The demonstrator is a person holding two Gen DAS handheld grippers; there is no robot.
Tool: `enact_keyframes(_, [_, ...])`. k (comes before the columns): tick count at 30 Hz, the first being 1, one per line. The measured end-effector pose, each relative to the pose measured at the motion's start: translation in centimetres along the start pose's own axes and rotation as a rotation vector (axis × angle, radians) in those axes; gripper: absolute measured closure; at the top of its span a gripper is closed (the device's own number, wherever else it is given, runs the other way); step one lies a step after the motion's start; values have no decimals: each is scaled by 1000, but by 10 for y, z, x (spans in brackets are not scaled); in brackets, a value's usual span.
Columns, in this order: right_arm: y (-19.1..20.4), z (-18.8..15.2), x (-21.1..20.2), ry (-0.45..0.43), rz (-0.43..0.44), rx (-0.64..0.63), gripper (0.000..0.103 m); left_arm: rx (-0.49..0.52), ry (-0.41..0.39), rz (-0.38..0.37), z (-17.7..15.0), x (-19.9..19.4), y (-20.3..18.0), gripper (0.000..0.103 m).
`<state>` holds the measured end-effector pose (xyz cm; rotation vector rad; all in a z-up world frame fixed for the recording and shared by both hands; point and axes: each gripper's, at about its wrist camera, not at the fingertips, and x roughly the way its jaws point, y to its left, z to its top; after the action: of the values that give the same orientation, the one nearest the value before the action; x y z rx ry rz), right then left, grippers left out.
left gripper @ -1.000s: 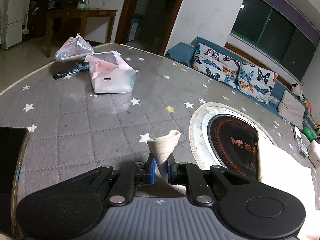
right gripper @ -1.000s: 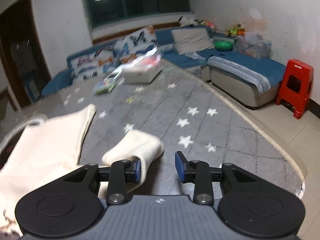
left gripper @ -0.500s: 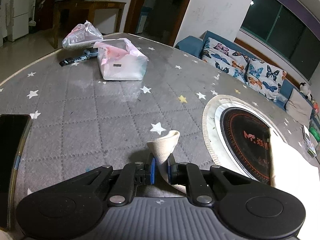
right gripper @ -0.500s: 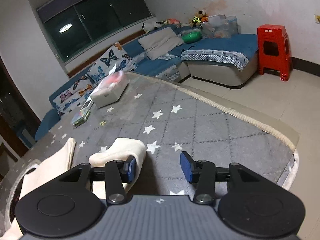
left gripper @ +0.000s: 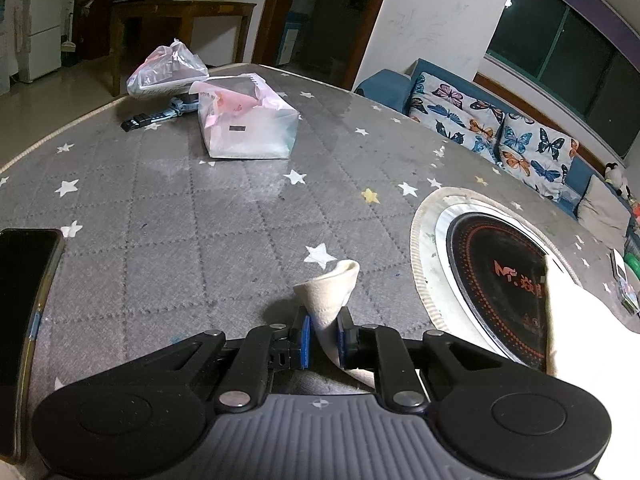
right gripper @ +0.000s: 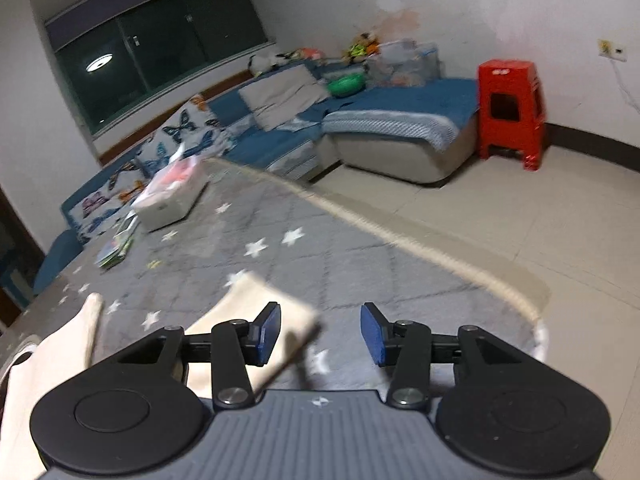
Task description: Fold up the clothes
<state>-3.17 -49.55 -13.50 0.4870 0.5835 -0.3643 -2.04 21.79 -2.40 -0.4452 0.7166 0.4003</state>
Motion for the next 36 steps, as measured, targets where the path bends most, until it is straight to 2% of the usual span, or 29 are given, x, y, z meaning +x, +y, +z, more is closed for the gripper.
enact_keyframes(3, [-2,2,-1,9,7,-13,58,0,1,2,1,0,0,86])
enact_keyframes(8, [17,-1,-1,24,44,-83,58,5,1,9,1,0,-2,84])
enact_keyframes(13, [48,-6,3,50,100,-180,57,4,-15,38,2,-4,1,66])
enact_keyframes(18, [75,-16,8,81,137,-290,56,8,-39,45,4,-15,3,58])
enact_keyframes(20, [83,-19,13,98,141,-326,55,22,-49,26,3,-23,-1,56])
enact_keyframes(22, [89,-22,16,115,138,-359,47,39,-58,5,2,-29,-6,54])
enact_keyframes(26, [95,-28,15,128,126,-424,47,99,-64,-59,-5,-41,-26,54])
enact_keyframes(31, [100,-30,4,135,144,-485,47,212,-41,-182,-25,-54,-63,54])
enact_keyframes(36, [116,-38,-14,146,217,-544,46,340,12,-308,-51,-59,-105,55])
